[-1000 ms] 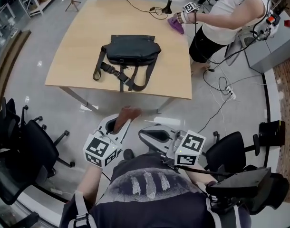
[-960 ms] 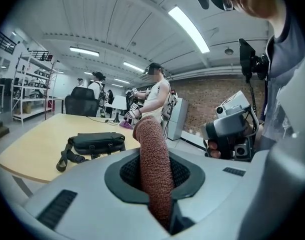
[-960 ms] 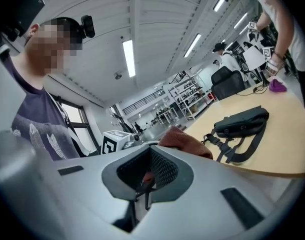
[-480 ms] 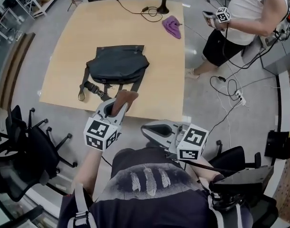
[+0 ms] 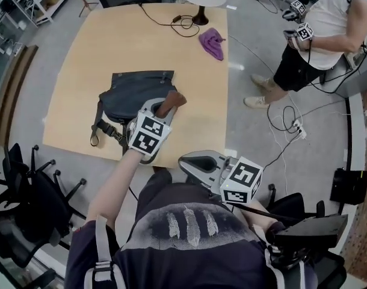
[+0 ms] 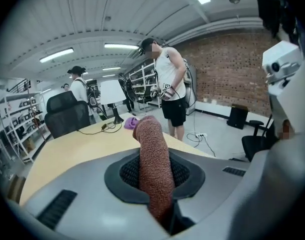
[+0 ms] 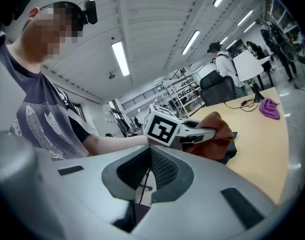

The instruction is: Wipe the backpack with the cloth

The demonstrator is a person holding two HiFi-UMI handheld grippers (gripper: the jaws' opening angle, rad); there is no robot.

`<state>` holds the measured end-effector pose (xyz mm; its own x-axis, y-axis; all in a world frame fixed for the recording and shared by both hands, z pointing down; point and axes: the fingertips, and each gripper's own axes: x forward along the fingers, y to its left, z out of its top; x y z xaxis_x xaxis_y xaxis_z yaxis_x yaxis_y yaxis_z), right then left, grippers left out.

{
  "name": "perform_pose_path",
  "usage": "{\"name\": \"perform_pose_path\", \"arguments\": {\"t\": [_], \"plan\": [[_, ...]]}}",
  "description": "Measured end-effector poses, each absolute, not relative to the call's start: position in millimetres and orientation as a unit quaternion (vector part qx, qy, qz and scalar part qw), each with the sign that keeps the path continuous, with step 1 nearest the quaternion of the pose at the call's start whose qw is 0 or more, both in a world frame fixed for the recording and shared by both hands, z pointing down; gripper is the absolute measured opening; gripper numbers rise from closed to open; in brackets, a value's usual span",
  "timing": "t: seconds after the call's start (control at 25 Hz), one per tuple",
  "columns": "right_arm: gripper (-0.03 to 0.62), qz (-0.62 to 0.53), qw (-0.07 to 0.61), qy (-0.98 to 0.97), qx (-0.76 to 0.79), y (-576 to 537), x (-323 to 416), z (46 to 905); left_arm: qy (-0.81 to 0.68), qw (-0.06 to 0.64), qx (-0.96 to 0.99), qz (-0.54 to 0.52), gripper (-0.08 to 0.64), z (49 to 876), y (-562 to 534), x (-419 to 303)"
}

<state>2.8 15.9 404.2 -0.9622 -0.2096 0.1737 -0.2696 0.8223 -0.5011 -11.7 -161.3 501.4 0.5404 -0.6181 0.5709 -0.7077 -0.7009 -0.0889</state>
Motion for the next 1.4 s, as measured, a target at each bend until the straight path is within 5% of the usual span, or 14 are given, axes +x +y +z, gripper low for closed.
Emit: {"name": "perform_pose_path", "arguments": {"t": [0.36, 0.76, 1.4], "plan": [[0.002, 0.280, 0.083, -0.927, 0.235, -30, -6, 410, -0.319, 0.163, 0.872, 0.333, 0.057, 583, -244, 11], [0.002, 0.275, 0.119, -0.929, 0.217, -47, -49, 420, -0.299, -0.008, 0.833, 0.466, 0.057, 632, -259, -15], [0.002, 0.278, 0.104, -0.936, 0.188, -38, -47, 419, -0.386, 0.002, 0.784, 0.486, 0.057, 622, -230, -119]]}}
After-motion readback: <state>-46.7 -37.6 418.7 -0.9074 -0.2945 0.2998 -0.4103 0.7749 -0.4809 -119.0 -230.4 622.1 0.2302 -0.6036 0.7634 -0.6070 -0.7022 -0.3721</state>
